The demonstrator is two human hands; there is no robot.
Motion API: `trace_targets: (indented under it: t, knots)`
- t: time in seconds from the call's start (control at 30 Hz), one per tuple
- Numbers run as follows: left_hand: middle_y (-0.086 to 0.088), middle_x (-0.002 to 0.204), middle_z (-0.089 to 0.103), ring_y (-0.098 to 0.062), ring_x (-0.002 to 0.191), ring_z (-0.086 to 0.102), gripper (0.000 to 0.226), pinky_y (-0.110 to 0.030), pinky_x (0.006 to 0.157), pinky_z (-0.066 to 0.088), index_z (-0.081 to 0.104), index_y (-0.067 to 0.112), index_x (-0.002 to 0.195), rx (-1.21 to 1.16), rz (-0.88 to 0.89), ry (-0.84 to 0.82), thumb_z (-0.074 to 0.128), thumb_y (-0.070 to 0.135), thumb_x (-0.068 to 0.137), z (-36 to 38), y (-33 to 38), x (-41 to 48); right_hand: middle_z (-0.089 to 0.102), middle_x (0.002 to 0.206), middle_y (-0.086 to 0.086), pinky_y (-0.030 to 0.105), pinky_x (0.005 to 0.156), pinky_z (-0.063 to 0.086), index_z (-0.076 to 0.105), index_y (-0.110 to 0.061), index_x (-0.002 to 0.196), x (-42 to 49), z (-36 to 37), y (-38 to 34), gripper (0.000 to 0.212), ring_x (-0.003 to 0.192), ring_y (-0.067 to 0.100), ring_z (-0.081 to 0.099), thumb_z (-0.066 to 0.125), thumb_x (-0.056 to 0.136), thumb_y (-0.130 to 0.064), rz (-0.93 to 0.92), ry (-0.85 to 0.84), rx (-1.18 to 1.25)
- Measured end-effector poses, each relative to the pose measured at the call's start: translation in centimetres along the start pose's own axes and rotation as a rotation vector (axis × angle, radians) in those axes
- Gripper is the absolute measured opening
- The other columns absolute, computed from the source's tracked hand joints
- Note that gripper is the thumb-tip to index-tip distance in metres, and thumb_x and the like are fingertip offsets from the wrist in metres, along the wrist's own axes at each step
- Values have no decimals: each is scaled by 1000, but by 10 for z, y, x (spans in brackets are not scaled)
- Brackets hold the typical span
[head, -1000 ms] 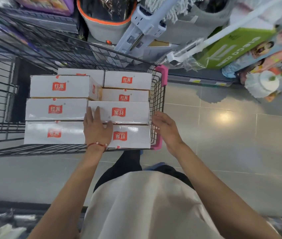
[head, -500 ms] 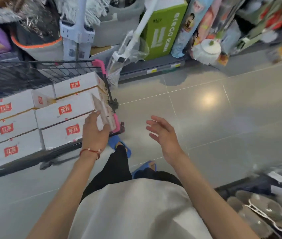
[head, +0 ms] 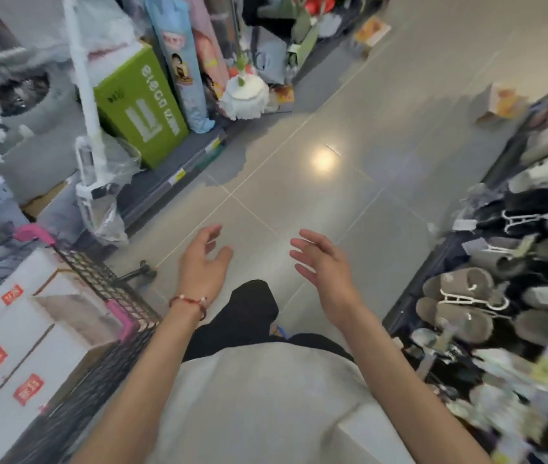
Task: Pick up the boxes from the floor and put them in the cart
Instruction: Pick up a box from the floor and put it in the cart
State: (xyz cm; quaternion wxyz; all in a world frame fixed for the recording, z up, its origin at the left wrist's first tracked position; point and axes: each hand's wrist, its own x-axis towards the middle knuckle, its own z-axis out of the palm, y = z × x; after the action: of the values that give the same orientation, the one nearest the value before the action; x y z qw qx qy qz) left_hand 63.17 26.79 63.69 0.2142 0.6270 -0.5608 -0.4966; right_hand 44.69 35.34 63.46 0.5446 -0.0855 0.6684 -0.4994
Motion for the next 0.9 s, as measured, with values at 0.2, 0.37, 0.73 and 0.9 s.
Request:
trace_targets:
  t: [0.2, 0.37, 0.73, 0.9]
  knots:
    - [0, 125, 62, -14, 109, 60, 38, -19, 93, 42, 59, 14, 131, 34, 70, -166, 62, 6, 94, 62, 51, 71, 79, 106, -7, 31, 94, 55, 69, -23, 119, 49, -36, -41, 22, 98, 9, 75, 65, 98, -16, -25, 106, 100]
    - [4, 121, 65, 4, 96, 62, 34, -10, 82, 43, 60, 20, 128, 24, 93, -295, 62, 12, 95, 114, 103, 152, 78, 112, -7, 33, 97, 56, 69, -29, 117, 110, -66, -98, 21, 100, 8, 75, 63, 100, -19, -56, 230, 145]
    - [1, 116, 69, 2, 94, 61, 29, -8, 79, 43, 62, 21, 122, 64, 160, -477, 61, 9, 96, 209, 244, 295, 78, 114, -5, 33, 98, 56, 70, -27, 119, 216, -119, -219, 21, 107, 14, 74, 64, 101, -20, -68, 435, 337]
    - [1, 114, 70, -6, 98, 63, 28, -18, 81, 45, 64, 16, 122, 103, 150, -543, 60, 7, 96, 273, 295, 332, 78, 113, -4, 27, 87, 55, 70, -26, 118, 269, -158, -254, 20, 102, 12, 74, 64, 100, -18, -44, 472, 435]
